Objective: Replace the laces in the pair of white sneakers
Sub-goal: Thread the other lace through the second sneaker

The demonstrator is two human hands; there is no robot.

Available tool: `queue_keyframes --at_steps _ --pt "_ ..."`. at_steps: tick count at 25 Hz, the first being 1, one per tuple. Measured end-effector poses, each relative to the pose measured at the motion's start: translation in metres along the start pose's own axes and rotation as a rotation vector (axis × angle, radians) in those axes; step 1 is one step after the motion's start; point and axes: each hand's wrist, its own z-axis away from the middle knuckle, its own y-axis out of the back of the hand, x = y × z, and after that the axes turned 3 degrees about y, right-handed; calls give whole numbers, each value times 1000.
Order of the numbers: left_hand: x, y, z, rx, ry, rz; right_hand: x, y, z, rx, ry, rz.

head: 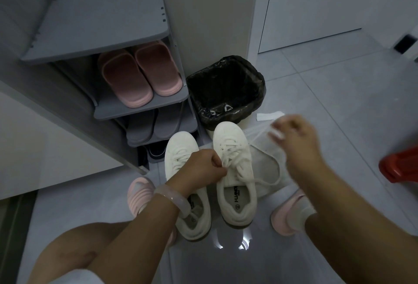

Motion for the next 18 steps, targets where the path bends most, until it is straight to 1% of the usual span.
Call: queue_keyframes --at_steps 1,2,3,4,6,8,9,10,12,13,14,15,16,18 --pt "0 -1 0 -6 -3 5 -21 12 -12 119 -17 -270" --pt "0 -1 0 -11 -8 12 -39 24 -21 196 -13 -449" --pt "1 -2 0 -17 -23 16 -55 33 -27 233 -1 -525" --pt "2 -4 0 -24 -50 6 -61 40 -31 250 3 -510" --pt "4 -5 0 -47 -118 2 -64 42 -30 210 -13 -317" --pt "9 -1 -1 -82 -112 139 -59 37 -23 52 -53 -39" --pt "11 2 -2 -92 -70 247 -59 34 -20 -61 -71 132" --pt "12 5 -2 -92 -18 343 -61 33 -18 -186 -75 362" --pt "10 8 -3 -67 53 413 -60 34 -15 -493 0 976" --pt "8 8 -4 -61 57 404 -58 34 -12 -686 48 1234" --pt "7 7 -5 -63 50 387 -53 32 -8 -871 48 1403" --pt "5 6 -6 -61 43 364 -48 32 -2 -1003 -7 1495" --pt "3 6 -8 -42 48 326 -44 33 2 -1076 -89 1531" --pt "-3 11 -12 58 57 139 -40 37 7 -1106 -194 1566"
